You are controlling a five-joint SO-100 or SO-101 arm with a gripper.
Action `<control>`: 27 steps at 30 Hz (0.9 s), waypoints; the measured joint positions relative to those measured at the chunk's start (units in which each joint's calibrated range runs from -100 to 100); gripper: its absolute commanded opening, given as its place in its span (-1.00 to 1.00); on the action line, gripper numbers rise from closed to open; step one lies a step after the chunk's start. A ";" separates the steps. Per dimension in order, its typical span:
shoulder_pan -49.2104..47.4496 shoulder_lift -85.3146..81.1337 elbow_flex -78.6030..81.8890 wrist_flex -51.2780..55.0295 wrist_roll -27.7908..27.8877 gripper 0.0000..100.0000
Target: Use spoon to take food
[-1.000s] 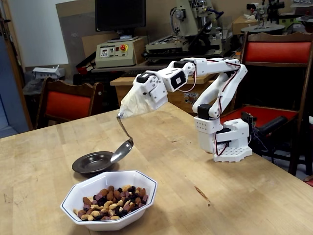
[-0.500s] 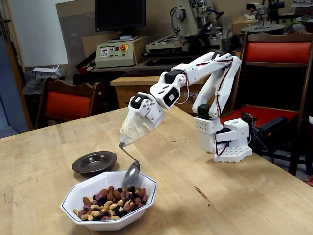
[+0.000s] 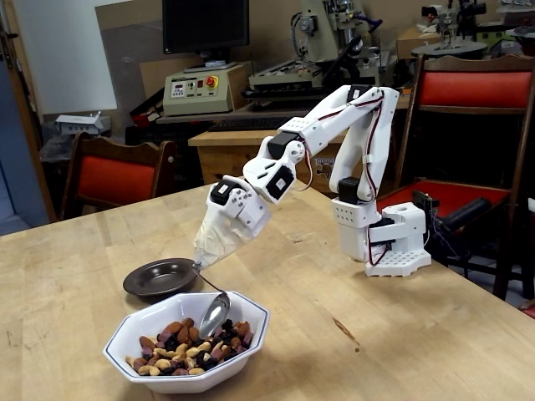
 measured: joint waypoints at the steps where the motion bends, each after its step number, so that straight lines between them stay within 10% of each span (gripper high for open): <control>1: -0.15 1.03 -0.26 0.00 0.10 -0.92; 27: -0.15 6.78 -0.94 -1.60 0.15 -0.92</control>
